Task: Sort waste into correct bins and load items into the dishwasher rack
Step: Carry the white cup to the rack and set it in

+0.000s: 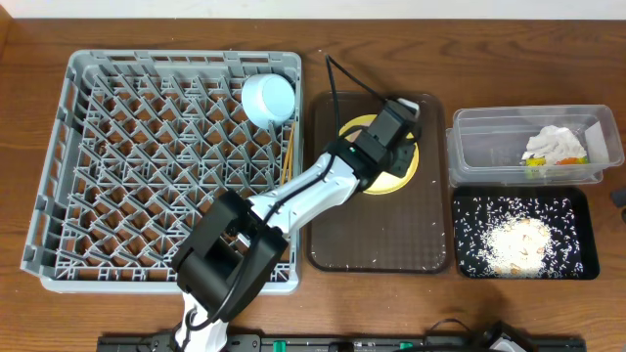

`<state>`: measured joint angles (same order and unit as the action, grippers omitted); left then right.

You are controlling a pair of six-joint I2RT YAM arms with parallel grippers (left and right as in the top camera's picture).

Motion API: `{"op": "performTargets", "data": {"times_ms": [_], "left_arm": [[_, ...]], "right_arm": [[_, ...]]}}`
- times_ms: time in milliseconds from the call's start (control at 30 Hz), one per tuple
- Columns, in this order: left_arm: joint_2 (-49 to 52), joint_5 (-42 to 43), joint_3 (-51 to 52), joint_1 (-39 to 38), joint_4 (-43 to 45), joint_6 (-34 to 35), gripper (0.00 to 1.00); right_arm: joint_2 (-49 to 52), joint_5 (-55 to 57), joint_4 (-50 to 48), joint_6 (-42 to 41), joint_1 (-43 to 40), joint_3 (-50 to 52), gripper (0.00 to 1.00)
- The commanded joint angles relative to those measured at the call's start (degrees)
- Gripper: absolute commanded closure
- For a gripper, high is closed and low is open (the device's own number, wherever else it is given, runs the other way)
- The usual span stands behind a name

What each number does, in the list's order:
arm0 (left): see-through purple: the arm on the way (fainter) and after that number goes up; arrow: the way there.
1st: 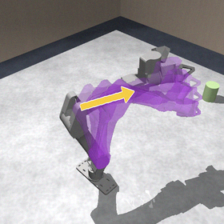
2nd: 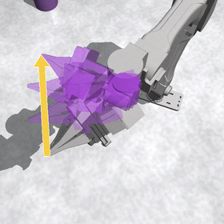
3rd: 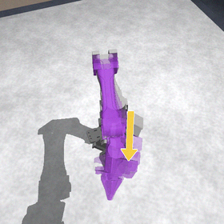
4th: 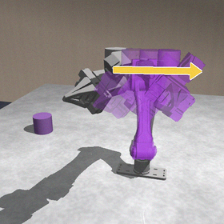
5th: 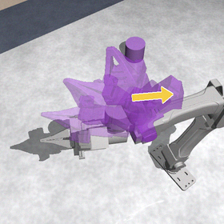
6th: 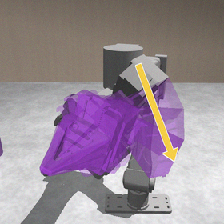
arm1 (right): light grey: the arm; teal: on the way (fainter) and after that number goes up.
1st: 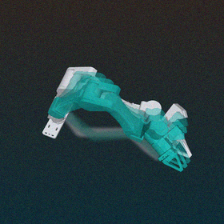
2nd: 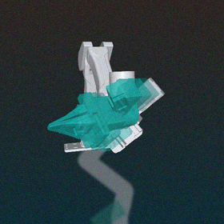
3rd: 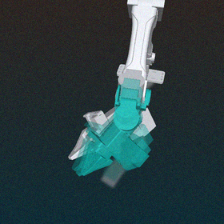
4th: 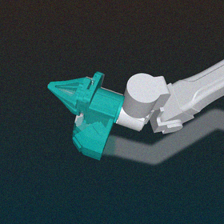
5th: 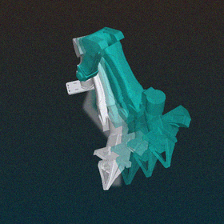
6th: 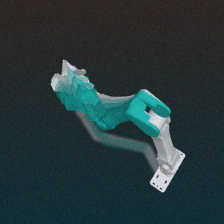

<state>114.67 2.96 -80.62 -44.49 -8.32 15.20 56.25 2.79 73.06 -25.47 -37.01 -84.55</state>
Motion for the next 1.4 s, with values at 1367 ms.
{"op": "performTargets", "data": {"times_ms": [1367], "left_arm": [[-15.6,62.7,-0.8,38.4,-11.2,24.6,0.94]], "right_arm": [[-0.1,0.0,0.1,-0.6,-0.7,0.0,0.01]]}}
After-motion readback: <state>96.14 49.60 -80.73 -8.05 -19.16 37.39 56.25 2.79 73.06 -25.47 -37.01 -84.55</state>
